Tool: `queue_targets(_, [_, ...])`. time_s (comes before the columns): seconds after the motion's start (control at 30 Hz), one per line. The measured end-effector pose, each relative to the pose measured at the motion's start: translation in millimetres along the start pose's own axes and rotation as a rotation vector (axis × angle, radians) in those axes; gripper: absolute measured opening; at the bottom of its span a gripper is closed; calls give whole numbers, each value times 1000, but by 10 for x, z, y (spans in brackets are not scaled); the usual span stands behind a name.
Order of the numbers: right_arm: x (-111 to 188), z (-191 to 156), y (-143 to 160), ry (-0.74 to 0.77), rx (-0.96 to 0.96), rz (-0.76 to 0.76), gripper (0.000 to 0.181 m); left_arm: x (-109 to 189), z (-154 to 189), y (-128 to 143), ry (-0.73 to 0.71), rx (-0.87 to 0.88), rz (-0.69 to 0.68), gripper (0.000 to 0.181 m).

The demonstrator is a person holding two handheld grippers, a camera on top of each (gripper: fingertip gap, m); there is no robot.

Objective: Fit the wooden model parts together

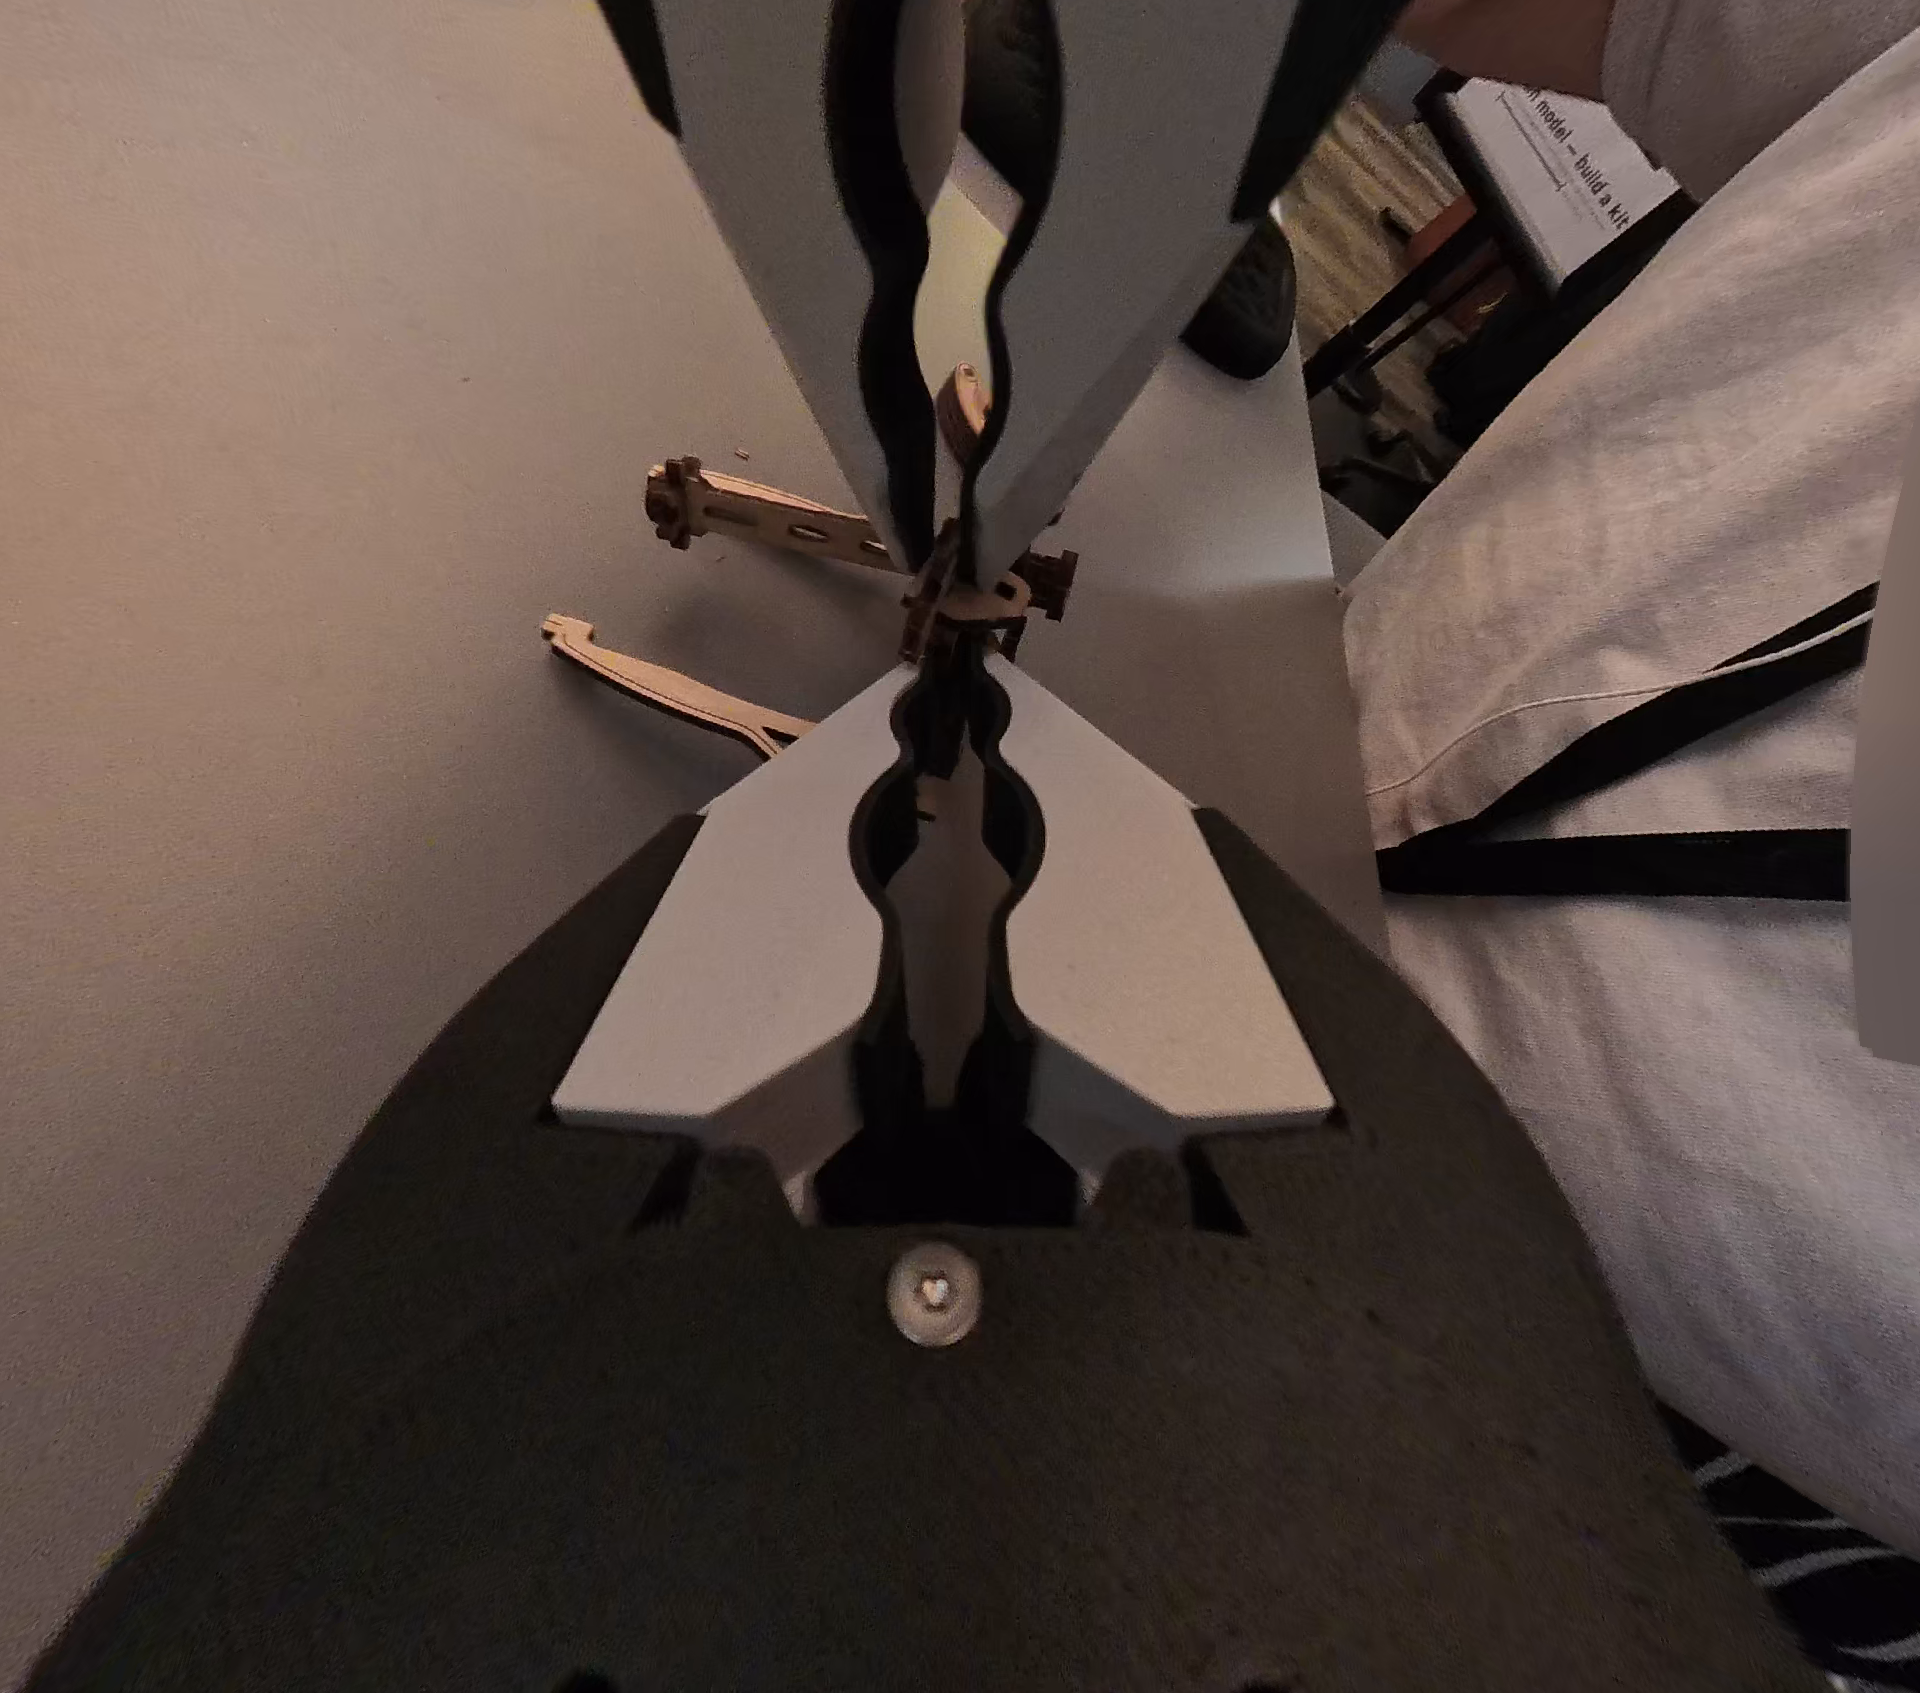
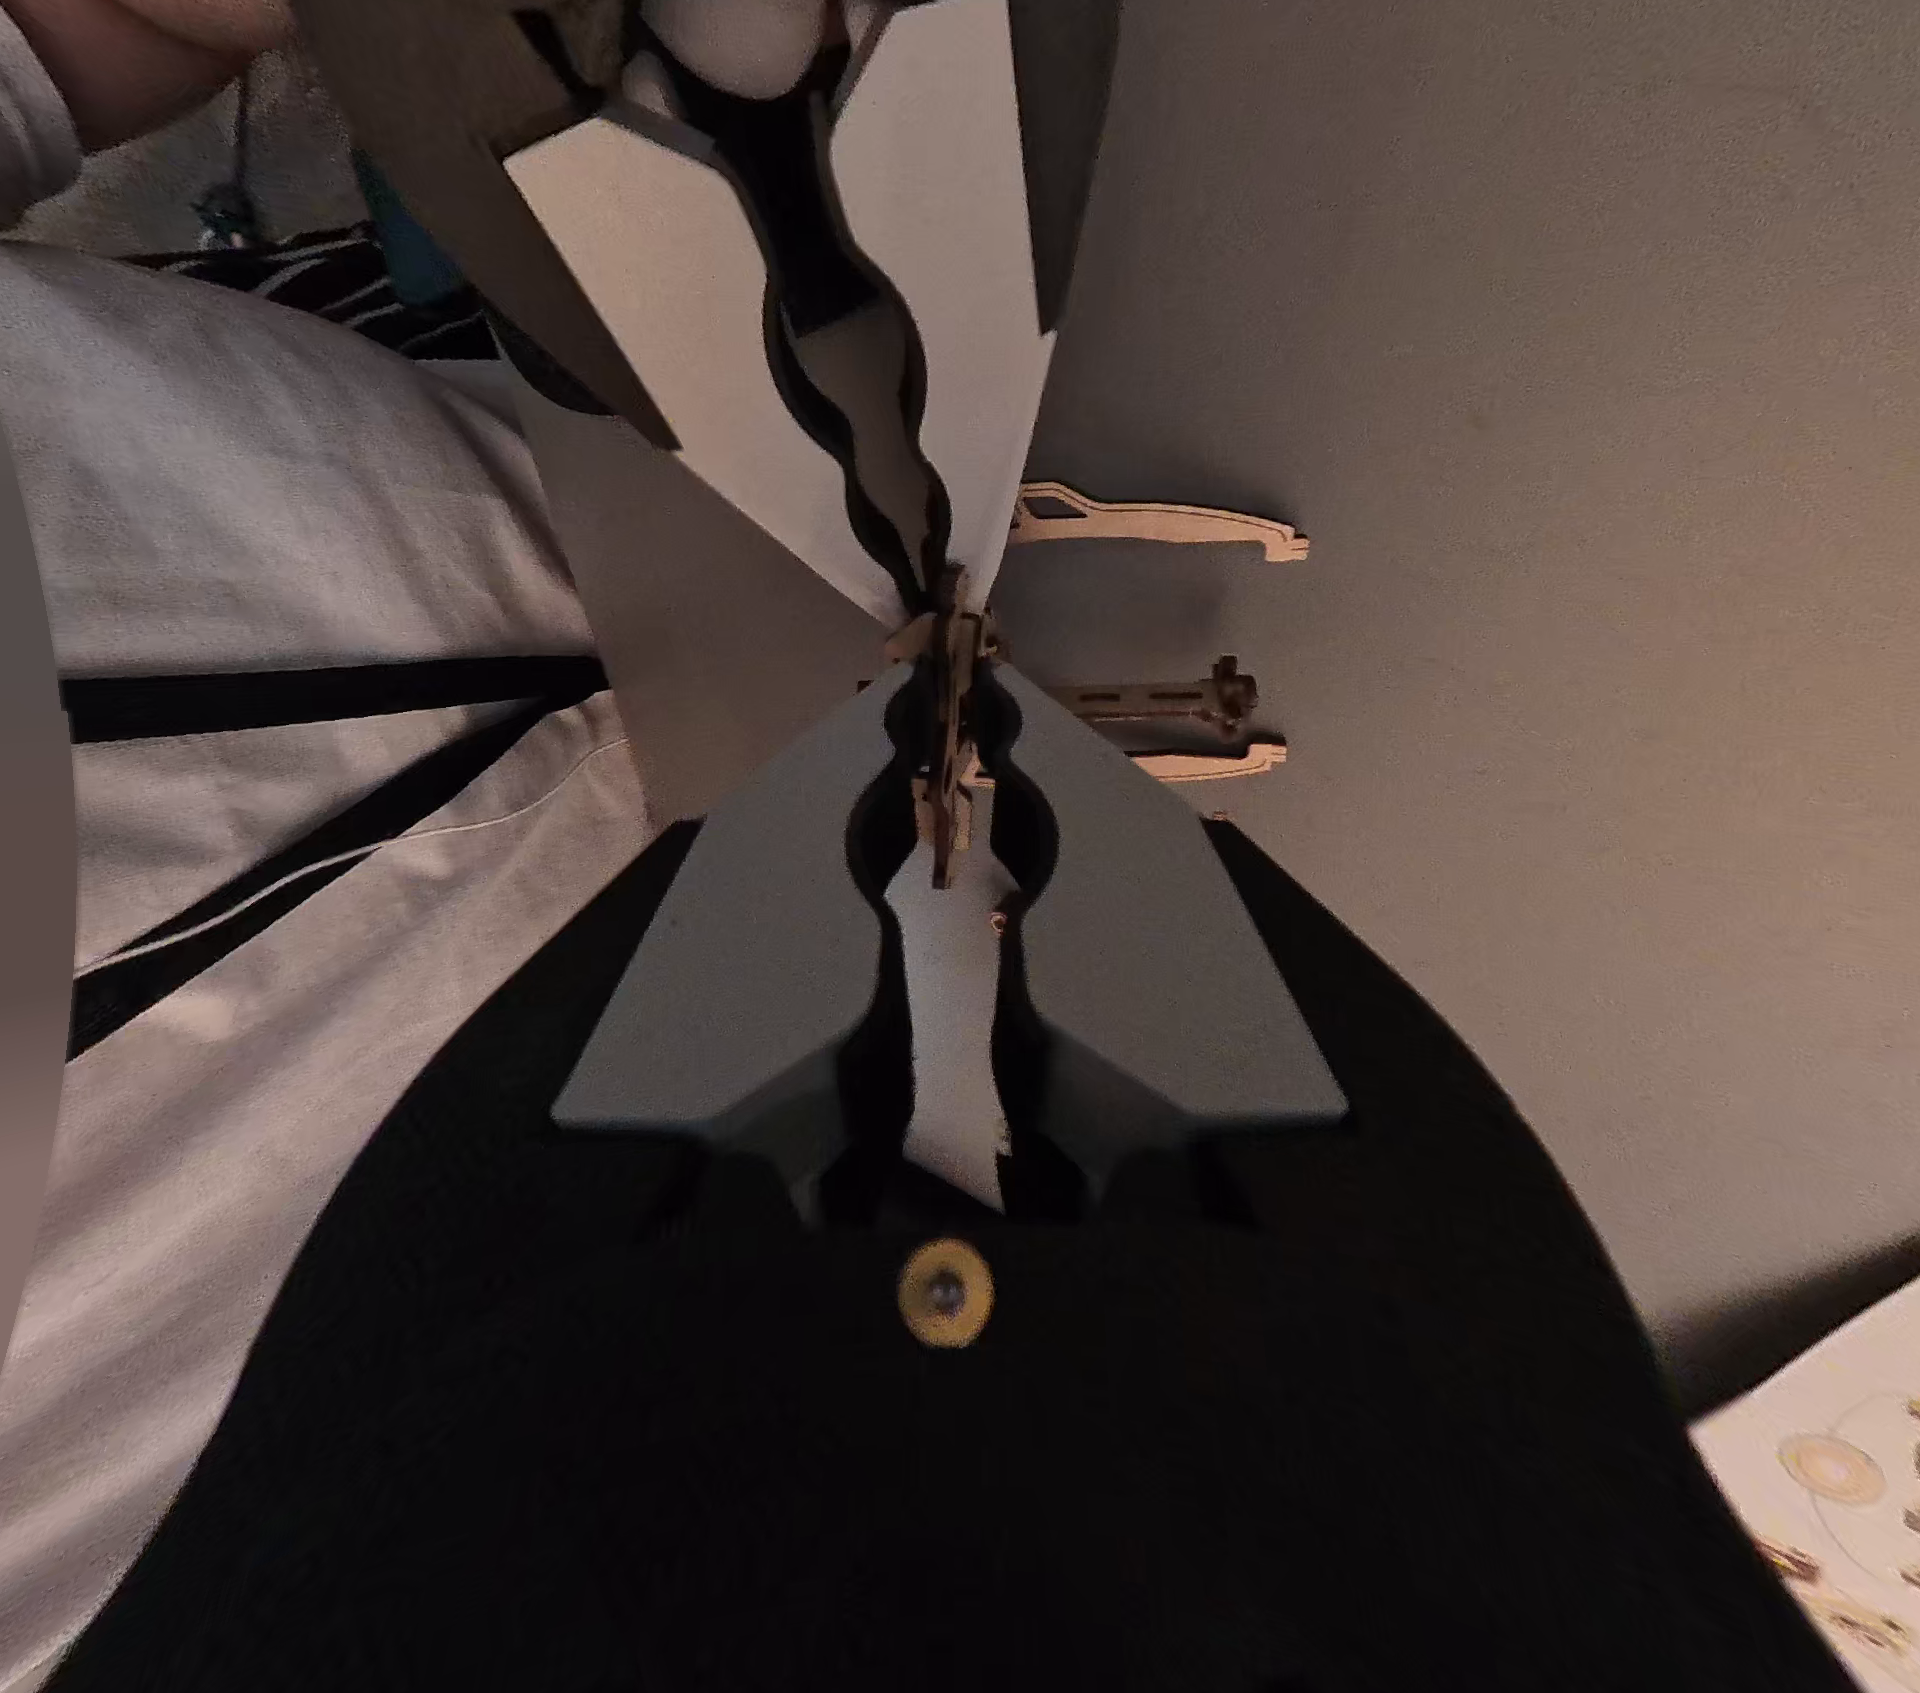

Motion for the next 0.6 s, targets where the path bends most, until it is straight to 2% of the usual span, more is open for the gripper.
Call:
queue_targets(0.13, [46, -1, 6, 44, -7, 35, 5, 34, -47, 0, 47, 68, 35, 4])
queue_targets(0.23, [51, 31, 21, 38, -21, 43, 6, 72, -57, 7, 43, 93, 62, 18])
queue_targets(0.33, [63, 53, 20, 32, -31, 61, 6, 70, -65, 15, 35, 100, 55, 5])
queue_targets(0.47, [63, 70, 28, 28, -28, 64, 6, -14, -69, 33, 35, 101, -26, 5])
queue_targets(0.6, [57, 79, 47, 19, -26, 63, 6, -23, -78, 41, 68, 121, -30, 6])
Point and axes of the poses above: each gripper's, where its closed fingertips meet, x back along the fingers, y out of its underside, z = x × y across the jaws, the point moved 10 cm from there along x, back along the fingers, and after that the axes turned 13 degrees about y, right-handed, at the moved point
